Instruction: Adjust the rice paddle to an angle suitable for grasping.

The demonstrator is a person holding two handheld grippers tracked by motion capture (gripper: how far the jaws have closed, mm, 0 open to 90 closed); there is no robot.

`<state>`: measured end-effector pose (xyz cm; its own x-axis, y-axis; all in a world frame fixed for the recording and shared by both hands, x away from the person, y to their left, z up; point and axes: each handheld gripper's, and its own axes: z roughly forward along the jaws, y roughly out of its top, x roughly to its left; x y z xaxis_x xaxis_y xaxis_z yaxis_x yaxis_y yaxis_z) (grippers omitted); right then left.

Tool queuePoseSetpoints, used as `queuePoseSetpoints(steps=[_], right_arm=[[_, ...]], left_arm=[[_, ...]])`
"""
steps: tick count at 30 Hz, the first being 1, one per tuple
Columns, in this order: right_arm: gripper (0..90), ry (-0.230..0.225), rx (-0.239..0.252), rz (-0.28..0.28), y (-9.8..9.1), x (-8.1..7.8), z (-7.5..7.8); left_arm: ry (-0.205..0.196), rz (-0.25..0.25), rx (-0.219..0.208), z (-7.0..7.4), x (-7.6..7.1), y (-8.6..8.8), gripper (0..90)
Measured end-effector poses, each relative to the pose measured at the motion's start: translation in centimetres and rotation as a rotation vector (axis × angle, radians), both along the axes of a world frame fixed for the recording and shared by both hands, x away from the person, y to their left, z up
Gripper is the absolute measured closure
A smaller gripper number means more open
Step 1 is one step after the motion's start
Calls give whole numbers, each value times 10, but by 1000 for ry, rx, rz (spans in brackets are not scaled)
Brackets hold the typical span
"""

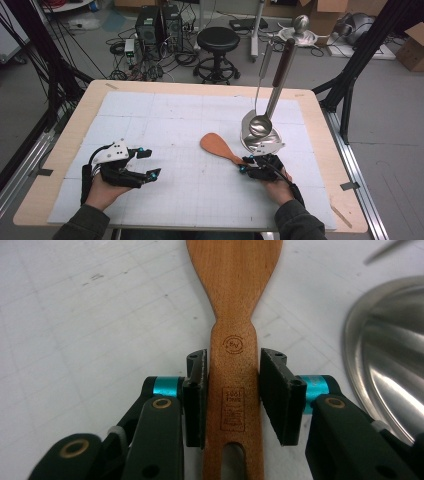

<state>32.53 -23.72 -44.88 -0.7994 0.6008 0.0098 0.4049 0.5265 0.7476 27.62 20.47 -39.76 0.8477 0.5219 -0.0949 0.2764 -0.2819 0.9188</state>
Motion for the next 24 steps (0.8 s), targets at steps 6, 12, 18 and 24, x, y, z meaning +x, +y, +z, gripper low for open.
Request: queuePoseSetpoints(steps=[6, 12, 18, 24], right_arm=[[649, -21, 30, 57, 4, -4, 4], [649, -19, 50, 113, 12, -9, 5], [649, -16, 69, 190, 25, -13, 9], [649, -3, 65, 273, 42, -18, 10]], left_arm=[[3, -2, 0, 0, 0, 0, 268], [12, -12, 7, -2, 1, -2, 272], [14, -18, 10, -3, 1, -3, 282], [15, -29, 14, -3, 1, -3, 297]])
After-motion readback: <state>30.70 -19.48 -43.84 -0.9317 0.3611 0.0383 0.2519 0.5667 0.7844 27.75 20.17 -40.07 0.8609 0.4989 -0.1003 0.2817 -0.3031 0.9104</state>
